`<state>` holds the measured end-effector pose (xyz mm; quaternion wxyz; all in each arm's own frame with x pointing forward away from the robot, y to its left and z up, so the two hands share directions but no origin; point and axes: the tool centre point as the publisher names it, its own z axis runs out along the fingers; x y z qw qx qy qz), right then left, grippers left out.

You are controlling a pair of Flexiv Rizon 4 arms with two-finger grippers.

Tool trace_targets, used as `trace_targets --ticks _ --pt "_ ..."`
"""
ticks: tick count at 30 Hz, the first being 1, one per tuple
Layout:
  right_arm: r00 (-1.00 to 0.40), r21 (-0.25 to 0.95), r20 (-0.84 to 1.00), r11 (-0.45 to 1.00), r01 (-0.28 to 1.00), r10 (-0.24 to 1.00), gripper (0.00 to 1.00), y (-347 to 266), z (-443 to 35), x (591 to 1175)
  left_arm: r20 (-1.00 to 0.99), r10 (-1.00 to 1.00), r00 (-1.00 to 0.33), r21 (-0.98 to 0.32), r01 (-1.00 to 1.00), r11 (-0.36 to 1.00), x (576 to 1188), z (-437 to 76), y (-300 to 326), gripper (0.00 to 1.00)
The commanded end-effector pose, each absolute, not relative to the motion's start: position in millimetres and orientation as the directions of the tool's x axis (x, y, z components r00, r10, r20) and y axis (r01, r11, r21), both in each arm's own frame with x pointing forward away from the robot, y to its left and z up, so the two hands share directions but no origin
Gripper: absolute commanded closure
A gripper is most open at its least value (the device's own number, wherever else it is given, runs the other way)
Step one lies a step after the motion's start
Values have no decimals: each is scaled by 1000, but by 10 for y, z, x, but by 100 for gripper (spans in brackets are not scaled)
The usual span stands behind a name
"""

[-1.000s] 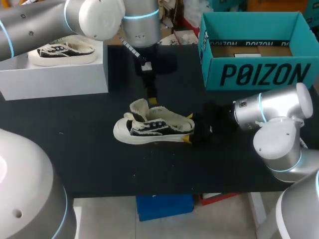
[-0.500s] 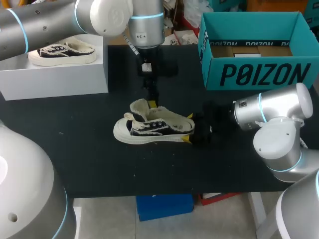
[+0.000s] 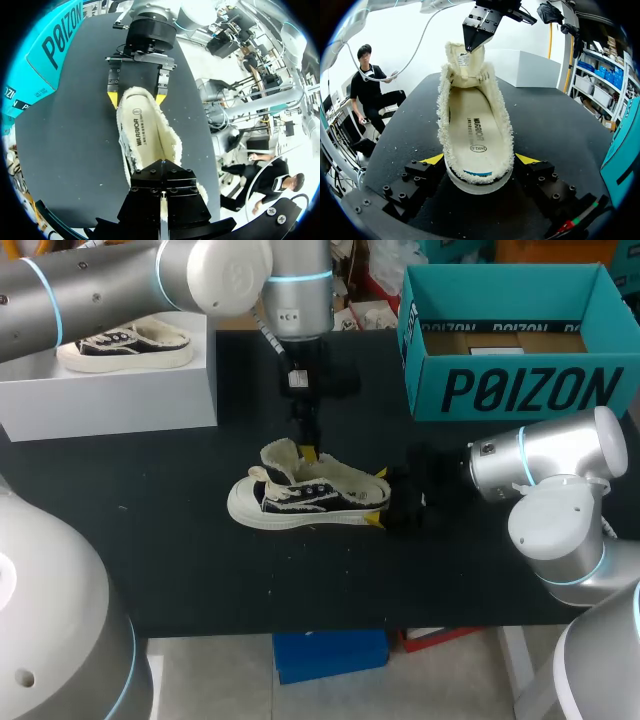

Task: Take the shoe out of the shoebox, open the shoe tongue, remove and reinsert the insole, then place the shoe into the shoebox

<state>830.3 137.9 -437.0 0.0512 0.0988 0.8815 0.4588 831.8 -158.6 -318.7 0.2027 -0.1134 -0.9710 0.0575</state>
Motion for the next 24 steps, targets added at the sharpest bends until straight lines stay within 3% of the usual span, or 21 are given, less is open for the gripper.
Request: trace_targets --ticks 1,24 --pt "-975 817 2 562 130 223 100 1390 -4406 8322 379 244 -893 -157 198 968 8320 -3195 -1589 100" --pt "-975 817 2 562 130 223 100 1390 -4406 8322 429 258 -866 -189 193 963 8151 -3643 -1660 100"
